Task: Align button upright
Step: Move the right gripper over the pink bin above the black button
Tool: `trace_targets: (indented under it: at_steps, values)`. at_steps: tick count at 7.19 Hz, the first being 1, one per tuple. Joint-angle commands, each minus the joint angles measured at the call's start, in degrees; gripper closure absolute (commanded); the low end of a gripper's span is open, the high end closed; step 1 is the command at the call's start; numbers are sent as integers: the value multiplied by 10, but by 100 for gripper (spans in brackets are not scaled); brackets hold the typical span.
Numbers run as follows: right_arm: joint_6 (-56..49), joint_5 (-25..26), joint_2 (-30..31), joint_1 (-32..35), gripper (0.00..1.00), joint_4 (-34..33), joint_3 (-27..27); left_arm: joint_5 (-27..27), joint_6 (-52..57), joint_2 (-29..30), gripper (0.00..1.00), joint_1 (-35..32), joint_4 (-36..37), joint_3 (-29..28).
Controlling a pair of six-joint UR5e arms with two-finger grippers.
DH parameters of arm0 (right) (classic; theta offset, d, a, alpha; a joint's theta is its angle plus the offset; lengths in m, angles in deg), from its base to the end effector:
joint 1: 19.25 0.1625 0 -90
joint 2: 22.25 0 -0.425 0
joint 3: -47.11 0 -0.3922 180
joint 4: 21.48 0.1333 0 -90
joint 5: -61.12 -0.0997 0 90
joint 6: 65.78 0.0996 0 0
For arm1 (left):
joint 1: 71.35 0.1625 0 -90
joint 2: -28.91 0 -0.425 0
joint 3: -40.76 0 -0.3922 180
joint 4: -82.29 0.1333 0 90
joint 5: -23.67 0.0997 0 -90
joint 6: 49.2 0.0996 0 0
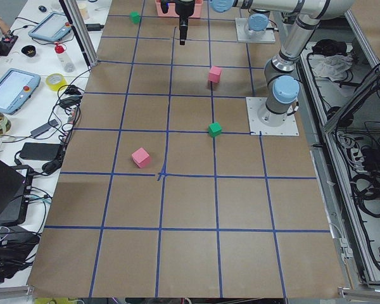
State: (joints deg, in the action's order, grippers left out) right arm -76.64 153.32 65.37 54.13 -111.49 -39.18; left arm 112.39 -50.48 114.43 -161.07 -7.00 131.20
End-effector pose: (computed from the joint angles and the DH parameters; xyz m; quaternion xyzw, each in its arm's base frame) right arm -0.0223 -0.5274 0.4991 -0.0505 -0.9985 0.0068 0.0214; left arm -0.1332 -0.4663 0.5229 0.0131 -0.9990 0.0413 0.0115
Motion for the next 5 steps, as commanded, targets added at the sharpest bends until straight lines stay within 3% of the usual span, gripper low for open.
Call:
trace_targets:
  at_steps: [1, 2, 3, 5]
  values:
    - [-85, 3, -30, -73, 0, -113, -48, 0, 0, 0, 0, 0, 0, 0]
    - [-139, 2, -37, -97, 0, -174, -89, 0, 0, 0, 0, 0, 0, 0]
    - [-148, -4, -40, -119, 0, -188, -112, 0, 0, 0, 0, 0, 0, 0]
    - [-168, 1, -74, -134, 0, -239, -128, 0, 0, 0, 0, 0, 0, 1]
